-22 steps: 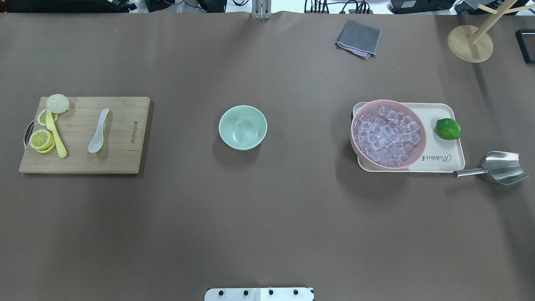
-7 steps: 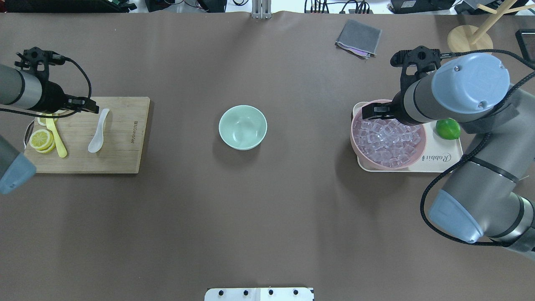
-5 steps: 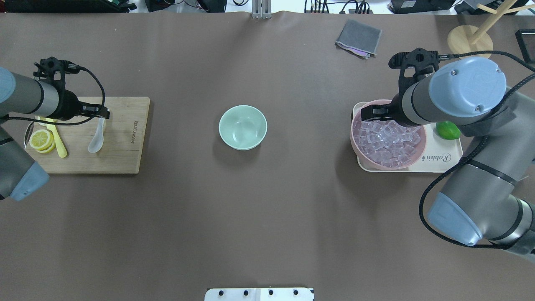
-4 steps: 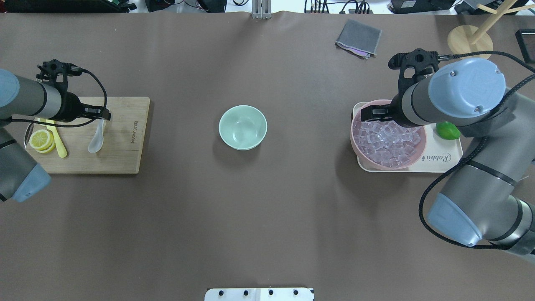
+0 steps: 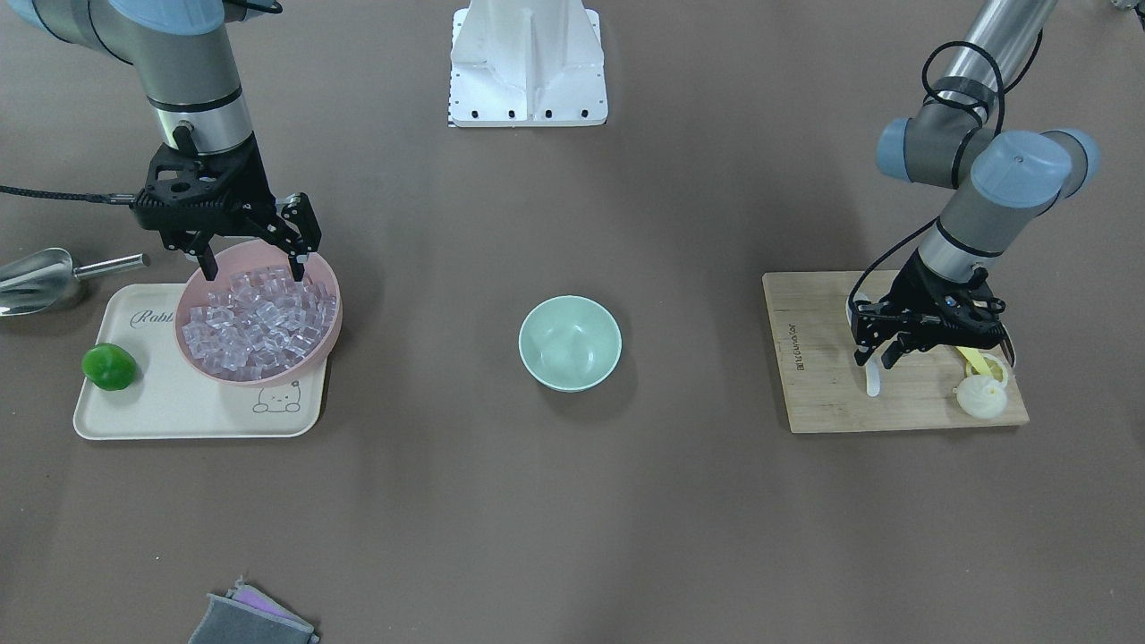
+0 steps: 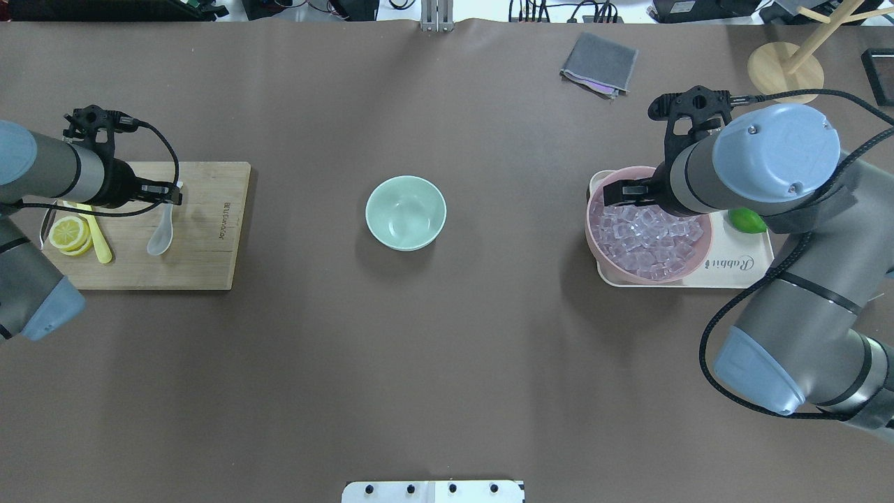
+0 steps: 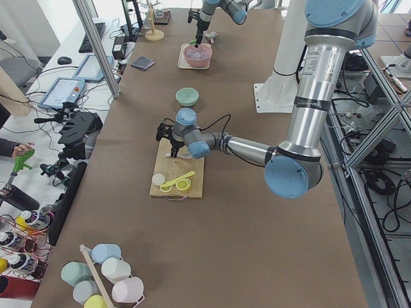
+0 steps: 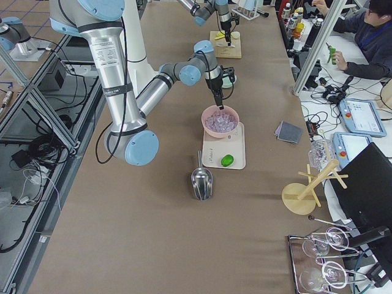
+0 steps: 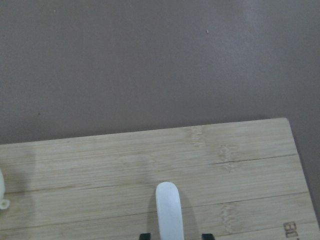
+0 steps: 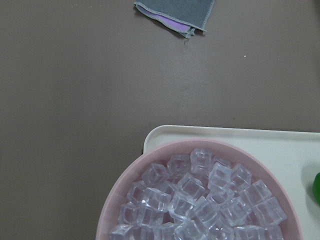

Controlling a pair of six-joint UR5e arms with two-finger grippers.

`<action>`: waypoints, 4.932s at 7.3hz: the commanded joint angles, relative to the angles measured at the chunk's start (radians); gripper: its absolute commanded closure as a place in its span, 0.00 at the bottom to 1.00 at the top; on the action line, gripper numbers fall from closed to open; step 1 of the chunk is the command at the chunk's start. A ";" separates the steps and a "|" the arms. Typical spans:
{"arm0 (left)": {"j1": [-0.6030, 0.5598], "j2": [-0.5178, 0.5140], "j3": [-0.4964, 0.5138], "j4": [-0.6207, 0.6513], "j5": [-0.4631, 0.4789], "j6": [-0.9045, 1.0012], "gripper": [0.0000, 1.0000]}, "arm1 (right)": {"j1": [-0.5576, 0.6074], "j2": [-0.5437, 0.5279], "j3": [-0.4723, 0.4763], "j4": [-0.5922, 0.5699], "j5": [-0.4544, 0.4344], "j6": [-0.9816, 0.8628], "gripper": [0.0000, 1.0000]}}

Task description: Put spoon and ice into bowl

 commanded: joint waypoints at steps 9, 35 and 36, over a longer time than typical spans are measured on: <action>0.017 -0.009 -0.079 0.003 0.009 -0.143 1.00 | -0.003 -0.003 -0.003 0.000 -0.003 0.001 0.00; -0.073 -0.001 -0.403 0.491 -0.020 0.181 0.01 | -0.111 -0.006 -0.145 0.011 -0.222 0.434 0.38; -0.073 -0.001 -0.403 0.491 -0.020 0.180 0.01 | -0.121 -0.008 -0.147 0.011 -0.227 0.446 0.41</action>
